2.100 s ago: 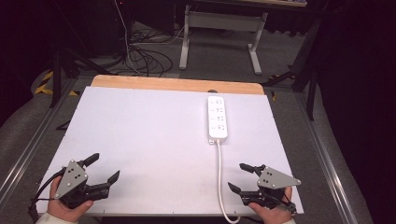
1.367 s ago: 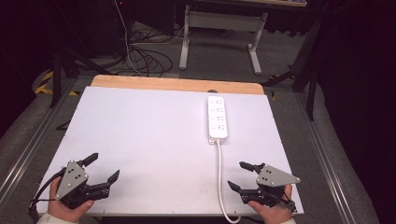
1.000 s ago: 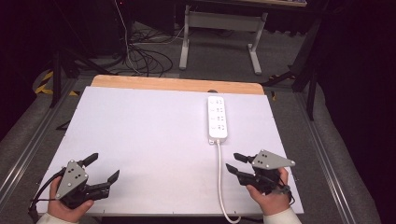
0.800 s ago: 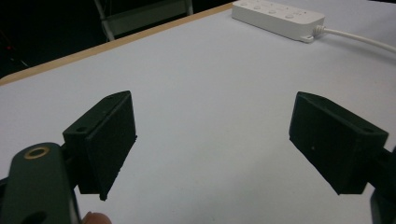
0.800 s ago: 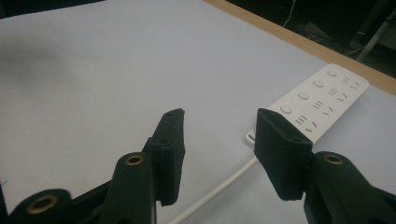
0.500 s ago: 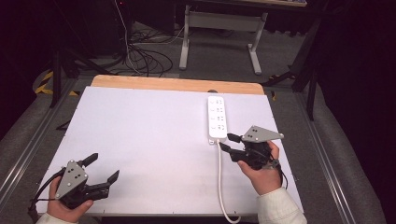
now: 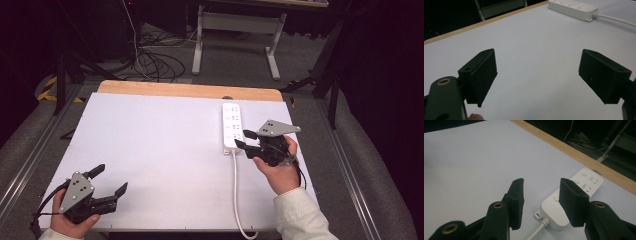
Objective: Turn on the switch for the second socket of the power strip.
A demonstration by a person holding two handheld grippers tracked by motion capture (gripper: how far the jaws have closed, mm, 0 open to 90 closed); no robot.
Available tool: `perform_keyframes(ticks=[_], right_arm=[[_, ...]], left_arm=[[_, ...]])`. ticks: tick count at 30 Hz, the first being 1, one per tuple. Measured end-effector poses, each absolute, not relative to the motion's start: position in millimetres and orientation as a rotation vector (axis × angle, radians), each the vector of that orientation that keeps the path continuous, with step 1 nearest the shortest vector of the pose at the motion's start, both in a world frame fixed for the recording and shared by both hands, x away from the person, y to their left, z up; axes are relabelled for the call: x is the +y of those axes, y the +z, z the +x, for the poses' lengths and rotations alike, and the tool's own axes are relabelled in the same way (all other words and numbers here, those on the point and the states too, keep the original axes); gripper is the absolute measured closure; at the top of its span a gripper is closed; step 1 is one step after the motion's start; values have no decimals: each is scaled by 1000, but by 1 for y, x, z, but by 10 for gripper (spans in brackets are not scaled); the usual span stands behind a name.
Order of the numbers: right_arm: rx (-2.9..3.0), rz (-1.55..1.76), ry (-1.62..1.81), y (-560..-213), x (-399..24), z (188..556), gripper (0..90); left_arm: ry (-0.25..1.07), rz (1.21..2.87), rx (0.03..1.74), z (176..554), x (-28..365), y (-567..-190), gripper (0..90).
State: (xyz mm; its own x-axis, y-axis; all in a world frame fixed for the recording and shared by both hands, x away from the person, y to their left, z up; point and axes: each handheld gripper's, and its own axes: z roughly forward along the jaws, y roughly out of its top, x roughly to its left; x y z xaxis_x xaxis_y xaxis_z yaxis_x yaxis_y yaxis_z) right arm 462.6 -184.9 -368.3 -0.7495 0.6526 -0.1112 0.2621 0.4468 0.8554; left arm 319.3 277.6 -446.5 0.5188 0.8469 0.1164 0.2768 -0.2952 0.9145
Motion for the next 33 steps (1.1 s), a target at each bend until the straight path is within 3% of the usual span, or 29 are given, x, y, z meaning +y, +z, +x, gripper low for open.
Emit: perform_keyframes(ticks=[7,11,33], right_arm=[[2286,707,1152,-370,-178,469,696],[2317,744,1206,-371,-177,482,900],[2261,956,1171,-426,-162,564,900]], left_arm=[[771,1828,934,319,278,-446,160],[774,1831,939,318,278,-447,159],[796,1821,977,310,285,-448,160]])
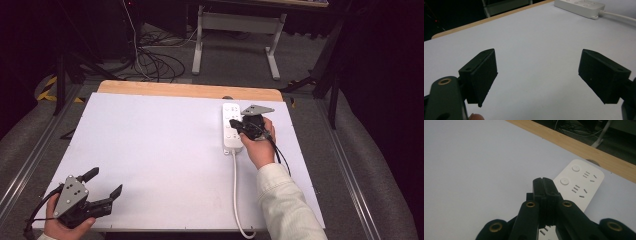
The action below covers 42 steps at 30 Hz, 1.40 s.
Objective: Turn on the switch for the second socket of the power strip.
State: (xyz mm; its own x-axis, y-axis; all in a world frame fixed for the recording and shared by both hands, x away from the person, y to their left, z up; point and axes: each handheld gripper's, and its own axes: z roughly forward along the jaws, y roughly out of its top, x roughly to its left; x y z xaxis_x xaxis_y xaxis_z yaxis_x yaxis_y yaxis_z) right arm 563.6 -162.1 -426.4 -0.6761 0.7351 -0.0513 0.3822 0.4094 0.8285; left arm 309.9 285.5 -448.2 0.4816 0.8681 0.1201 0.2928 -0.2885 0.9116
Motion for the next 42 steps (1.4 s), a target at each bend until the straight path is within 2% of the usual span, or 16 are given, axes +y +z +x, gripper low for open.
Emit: perform_keyframes(ticks=[20,42], right_arm=[[2221,1035,1195,-457,-159,589,900],[2202,1105,1204,-469,-156,595,900]], left_arm=[[790,1817,981,310,286,-448,161],[786,1828,989,312,285,-450,160]])
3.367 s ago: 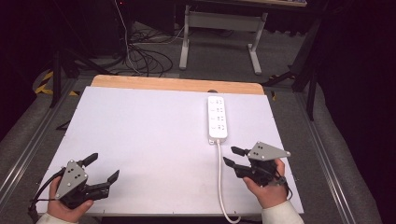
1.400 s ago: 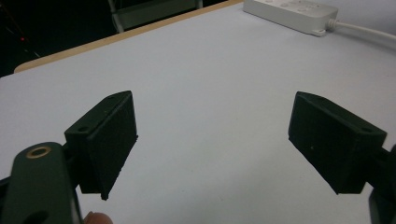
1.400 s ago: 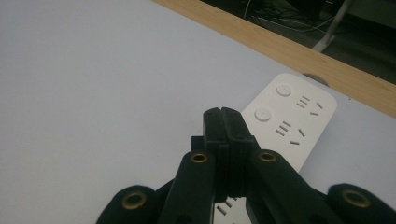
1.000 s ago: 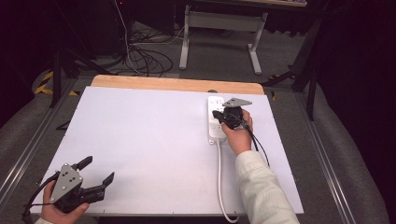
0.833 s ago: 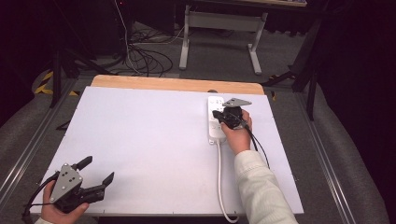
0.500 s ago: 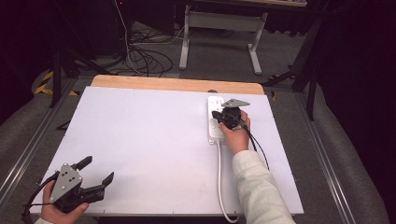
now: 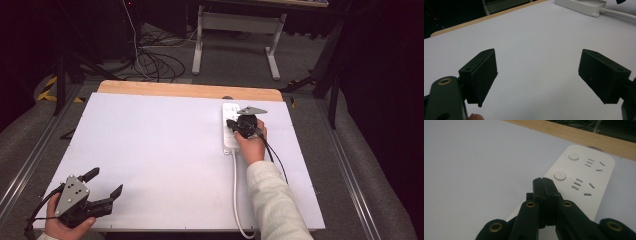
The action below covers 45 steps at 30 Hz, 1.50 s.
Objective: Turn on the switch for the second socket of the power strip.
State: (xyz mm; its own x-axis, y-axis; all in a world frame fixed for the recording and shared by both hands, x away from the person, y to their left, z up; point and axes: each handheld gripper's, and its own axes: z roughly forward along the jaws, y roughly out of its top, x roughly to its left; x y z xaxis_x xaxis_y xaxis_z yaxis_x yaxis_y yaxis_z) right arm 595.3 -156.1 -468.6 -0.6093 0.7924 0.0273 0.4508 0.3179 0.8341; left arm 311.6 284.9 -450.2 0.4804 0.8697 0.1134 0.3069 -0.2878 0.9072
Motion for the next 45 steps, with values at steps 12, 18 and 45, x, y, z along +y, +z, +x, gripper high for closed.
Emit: perform_keyframes(ticks=[12,18,45], right_arm=[[2184,1119,1172,-469,-155,594,900],[2181,1109,1134,-469,-156,594,900],[2187,1098,1132,-470,-149,592,900]], left_arm=[[785,1827,991,311,285,-450,161],[784,1827,991,312,285,-450,161],[786,1830,990,312,285,-450,161]])
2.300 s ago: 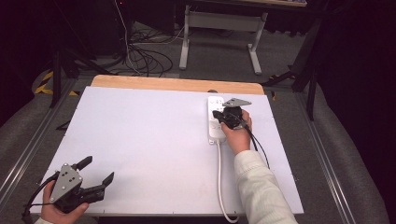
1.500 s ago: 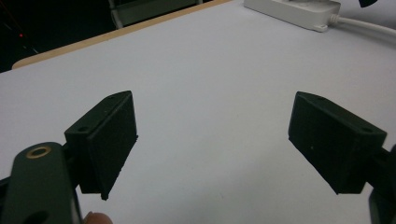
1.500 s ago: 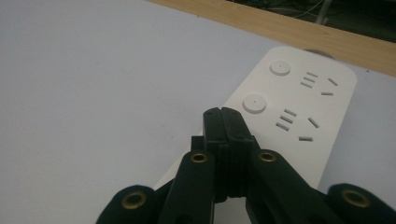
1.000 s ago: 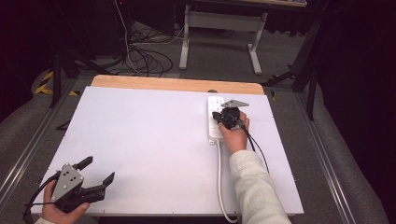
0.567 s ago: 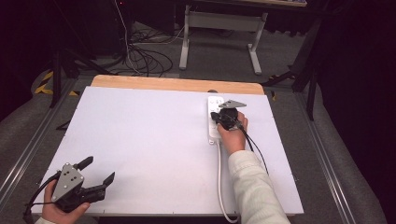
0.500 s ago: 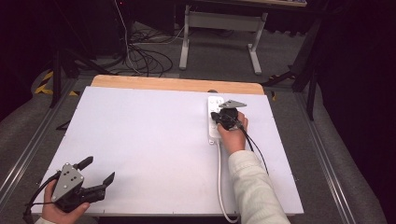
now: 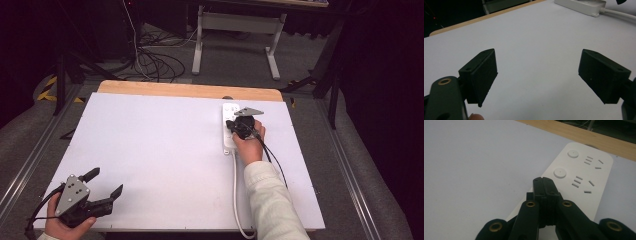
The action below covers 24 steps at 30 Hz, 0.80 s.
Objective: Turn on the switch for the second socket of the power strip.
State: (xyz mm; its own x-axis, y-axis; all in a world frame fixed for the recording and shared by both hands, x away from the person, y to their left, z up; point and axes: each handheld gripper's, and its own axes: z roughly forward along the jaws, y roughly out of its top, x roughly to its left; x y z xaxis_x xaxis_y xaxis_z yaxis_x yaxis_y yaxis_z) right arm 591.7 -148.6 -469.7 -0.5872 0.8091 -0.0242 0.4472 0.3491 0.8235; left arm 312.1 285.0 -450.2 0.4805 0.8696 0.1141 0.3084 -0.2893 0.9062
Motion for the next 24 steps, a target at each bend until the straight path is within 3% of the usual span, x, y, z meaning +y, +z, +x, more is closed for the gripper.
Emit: perform_keyframes(ticks=[24], right_arm=[[2169,1123,1101,-471,-144,590,900]], left_arm=[[781,1832,985,312,285,-450,161]])
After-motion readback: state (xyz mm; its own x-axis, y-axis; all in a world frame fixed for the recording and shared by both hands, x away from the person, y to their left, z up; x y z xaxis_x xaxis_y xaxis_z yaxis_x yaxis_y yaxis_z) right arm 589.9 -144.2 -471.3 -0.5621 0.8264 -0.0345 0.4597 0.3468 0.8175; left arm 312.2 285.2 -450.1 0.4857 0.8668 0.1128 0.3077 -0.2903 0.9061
